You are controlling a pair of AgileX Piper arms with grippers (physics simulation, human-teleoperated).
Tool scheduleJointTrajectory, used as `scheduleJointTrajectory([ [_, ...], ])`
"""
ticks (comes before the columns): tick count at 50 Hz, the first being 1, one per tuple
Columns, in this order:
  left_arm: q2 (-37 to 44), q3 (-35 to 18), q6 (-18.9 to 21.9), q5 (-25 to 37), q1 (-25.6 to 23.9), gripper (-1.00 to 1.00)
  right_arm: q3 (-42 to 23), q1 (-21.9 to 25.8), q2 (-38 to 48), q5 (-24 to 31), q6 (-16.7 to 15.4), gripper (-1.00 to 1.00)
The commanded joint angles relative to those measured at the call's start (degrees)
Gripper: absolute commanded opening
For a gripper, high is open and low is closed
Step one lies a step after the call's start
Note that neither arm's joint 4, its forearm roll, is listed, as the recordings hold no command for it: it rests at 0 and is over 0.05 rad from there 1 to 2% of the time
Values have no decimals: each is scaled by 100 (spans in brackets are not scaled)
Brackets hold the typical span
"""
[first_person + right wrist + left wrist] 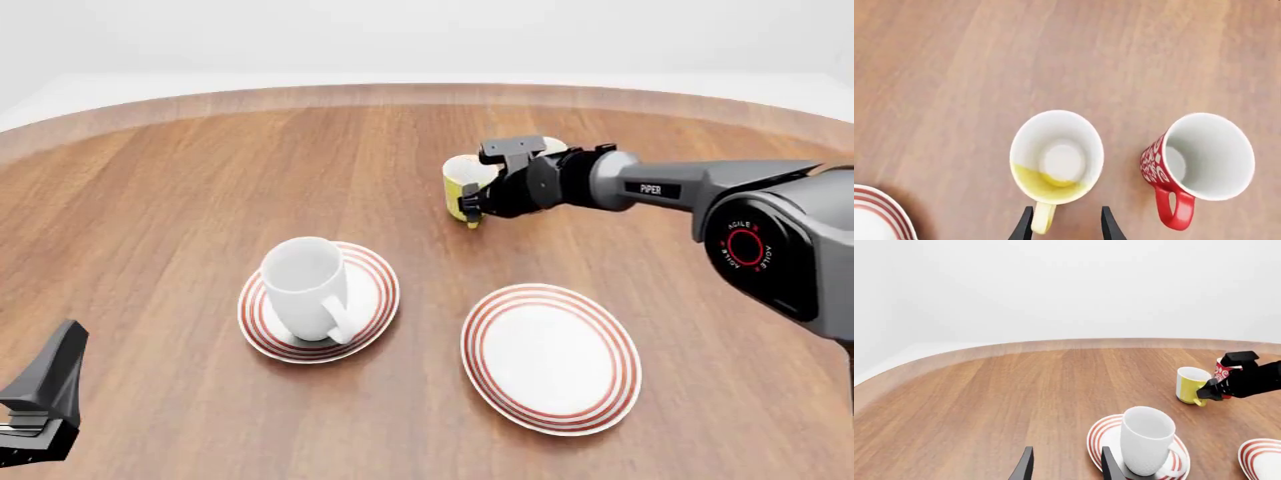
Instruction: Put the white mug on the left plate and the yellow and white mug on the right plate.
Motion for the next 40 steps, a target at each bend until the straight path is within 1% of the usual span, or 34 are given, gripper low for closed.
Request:
scheduleJointTrajectory([
  [1,0,0,0,0,0,100,-147,-32,99,132,-91,100],
  [9,0,0,0,0,0,100,-218,7,144,184,5,100],
  [25,0,0,0,0,0,100,-185,40,134,179,33,100],
  [26,0,0,0,0,0,100,-174,41,128,175,34,-100],
  [40,0,0,0,0,0,100,-86,55,40,130,43,-100],
])
